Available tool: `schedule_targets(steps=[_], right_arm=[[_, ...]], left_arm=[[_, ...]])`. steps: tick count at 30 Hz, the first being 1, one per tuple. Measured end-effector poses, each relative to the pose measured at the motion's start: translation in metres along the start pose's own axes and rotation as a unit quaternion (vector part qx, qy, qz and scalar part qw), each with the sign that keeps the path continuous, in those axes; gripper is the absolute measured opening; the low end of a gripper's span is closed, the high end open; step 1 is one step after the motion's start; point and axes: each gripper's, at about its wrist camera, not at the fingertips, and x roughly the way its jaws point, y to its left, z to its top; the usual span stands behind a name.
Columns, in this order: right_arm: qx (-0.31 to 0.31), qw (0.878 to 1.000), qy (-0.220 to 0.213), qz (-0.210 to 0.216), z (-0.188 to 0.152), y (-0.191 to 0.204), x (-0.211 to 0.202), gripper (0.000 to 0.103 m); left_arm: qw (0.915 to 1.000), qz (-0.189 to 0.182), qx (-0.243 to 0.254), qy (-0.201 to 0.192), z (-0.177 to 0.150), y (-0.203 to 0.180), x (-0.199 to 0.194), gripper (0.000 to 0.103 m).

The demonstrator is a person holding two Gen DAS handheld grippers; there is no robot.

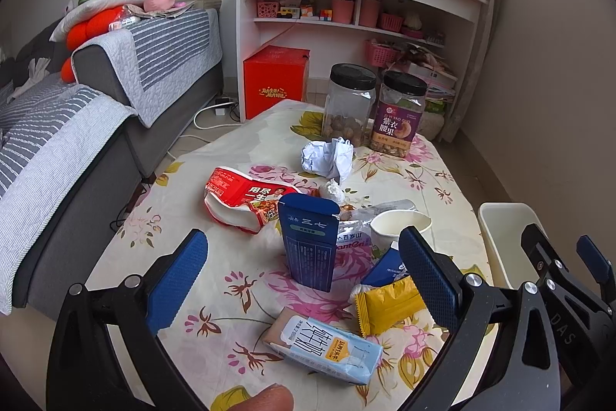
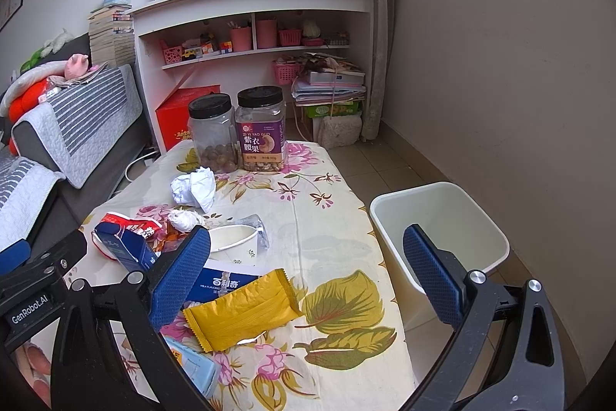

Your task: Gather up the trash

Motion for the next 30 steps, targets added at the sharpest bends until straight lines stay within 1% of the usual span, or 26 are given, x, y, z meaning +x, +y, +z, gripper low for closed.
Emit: schedule_targets(steps=[15, 30], right_arm=[[0.000, 1.000, 0.000, 0.000, -0.0003, 0.0007, 0.0001, 0.096], [-0.001, 1.000, 0.002, 0.000, -0.0007, 0.0006, 0.0024, 0.096]], left_arm=[[1.0000, 0.000, 0.000, 0.002, 0.0002, 0.0006, 0.0009, 0.097], [1.0000, 0.002, -0.001, 0.007, -0.0079, 0.0055, -0.0003, 0.097]])
